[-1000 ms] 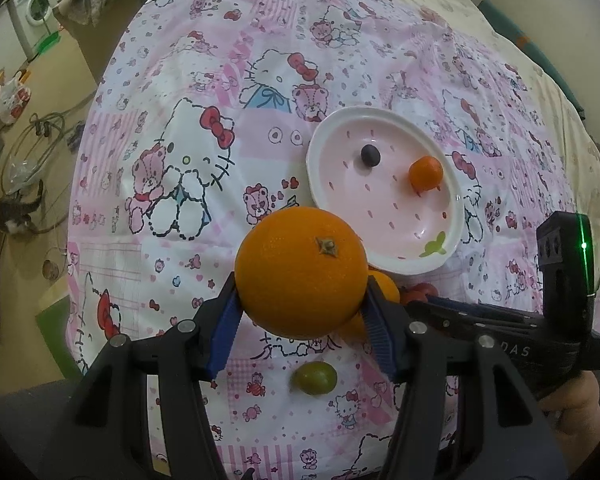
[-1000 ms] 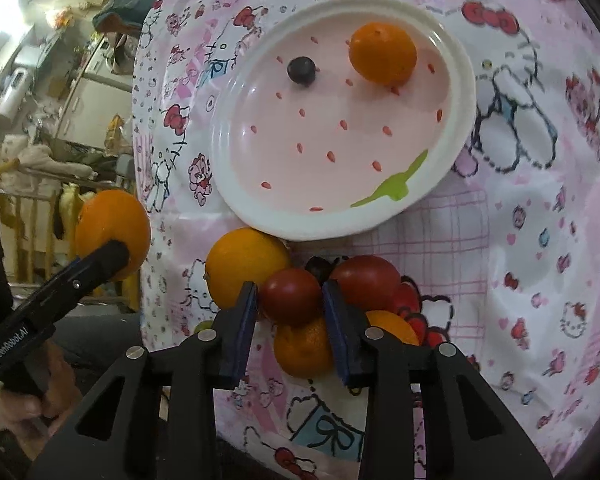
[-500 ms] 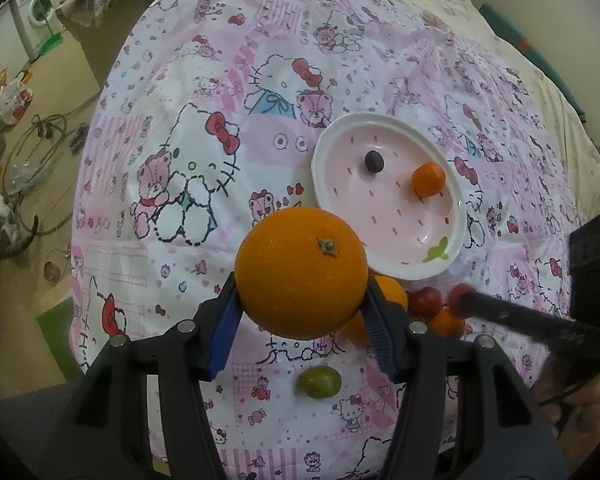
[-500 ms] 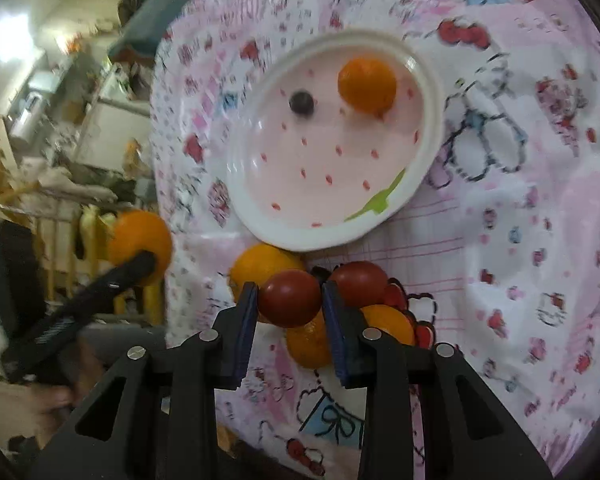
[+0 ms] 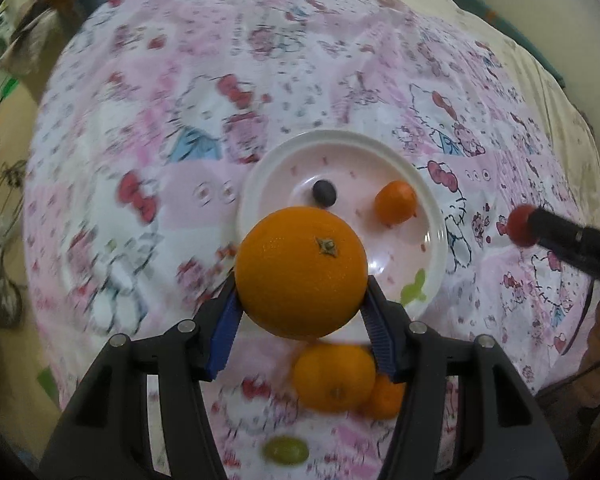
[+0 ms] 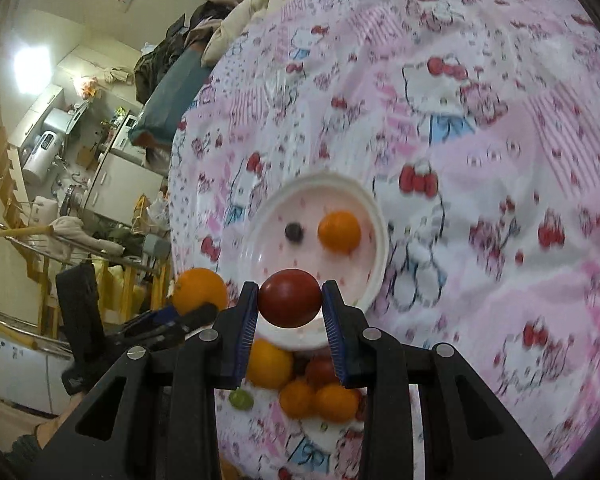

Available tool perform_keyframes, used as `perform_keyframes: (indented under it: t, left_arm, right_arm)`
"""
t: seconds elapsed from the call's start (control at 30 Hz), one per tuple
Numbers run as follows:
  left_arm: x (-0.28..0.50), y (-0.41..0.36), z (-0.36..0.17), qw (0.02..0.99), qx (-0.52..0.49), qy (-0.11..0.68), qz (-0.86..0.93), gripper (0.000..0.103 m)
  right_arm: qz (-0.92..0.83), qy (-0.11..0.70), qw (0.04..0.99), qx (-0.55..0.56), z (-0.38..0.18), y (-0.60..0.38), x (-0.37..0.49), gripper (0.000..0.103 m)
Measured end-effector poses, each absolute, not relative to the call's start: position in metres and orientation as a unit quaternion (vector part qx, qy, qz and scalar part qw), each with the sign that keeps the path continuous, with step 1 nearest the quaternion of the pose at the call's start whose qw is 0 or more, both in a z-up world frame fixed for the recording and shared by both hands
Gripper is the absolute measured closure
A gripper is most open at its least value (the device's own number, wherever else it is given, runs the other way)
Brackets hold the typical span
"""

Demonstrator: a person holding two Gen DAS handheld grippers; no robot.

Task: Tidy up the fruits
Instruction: 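Set the large orange on the plate with the left tool while the right carries the plum over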

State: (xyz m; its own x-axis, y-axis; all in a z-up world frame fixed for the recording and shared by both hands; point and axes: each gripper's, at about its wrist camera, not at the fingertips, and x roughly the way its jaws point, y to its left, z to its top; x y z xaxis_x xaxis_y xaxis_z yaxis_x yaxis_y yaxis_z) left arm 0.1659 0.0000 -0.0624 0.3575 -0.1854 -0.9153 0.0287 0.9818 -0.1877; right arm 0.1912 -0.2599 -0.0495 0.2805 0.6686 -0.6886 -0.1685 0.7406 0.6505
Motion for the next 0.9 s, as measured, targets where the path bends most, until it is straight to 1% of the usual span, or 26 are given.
perform_keyframes:
  t: [0.37,0.7,0.9]
  left_arm:
    - [0.224,-0.020,-0.115,0.789,-0.100,0.602,-0.072,0.050]
    - [0.245,-0.029,-0.120,0.804,-0.079,0.584,-0.072,0.049]
    - [0.250,-0.029,-0.121,0.808,-0.073,0.580,-0.076,0.046]
  right_arm:
    - [0.263,0.550,0.763,0.217,-0.073,-0.244,0.248,0.069]
    - [0.258,0.565,0.755,0.208,-0.101,-0.226,0.283,0.069]
    - [0.252,0.582,0.745,0.207,-0.120,-0.216,0.295,0.069]
